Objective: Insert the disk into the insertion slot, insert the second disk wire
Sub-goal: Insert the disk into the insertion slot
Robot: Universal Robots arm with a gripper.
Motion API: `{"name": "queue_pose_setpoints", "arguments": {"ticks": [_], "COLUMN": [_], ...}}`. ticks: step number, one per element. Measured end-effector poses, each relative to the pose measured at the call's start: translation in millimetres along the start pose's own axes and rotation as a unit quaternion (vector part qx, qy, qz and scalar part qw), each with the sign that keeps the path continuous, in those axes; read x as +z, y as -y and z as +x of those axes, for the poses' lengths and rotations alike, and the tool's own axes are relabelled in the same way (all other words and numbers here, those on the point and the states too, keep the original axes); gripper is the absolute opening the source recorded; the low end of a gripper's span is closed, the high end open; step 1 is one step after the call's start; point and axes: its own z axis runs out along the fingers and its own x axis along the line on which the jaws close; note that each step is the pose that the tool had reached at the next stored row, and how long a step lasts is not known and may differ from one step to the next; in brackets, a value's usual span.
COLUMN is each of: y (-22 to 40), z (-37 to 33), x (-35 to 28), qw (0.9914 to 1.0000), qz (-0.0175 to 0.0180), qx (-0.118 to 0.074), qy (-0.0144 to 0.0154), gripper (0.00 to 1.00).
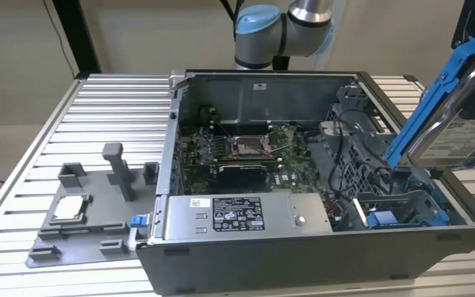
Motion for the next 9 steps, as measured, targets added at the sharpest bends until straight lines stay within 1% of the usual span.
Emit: {"name": "queue_pose_setpoints", "arguments": {"ticks": [4,9], "y": [-0.1,-1.1], "z": [0.0,0.1], "x": [0.1,3.3], "qw": [1.00000,1.00000], "qz": [0.0000,0.0000], "qx": [0.000,0.000], "qy": [-0.0001,0.0000], "gripper": [0.00,0.00]}}
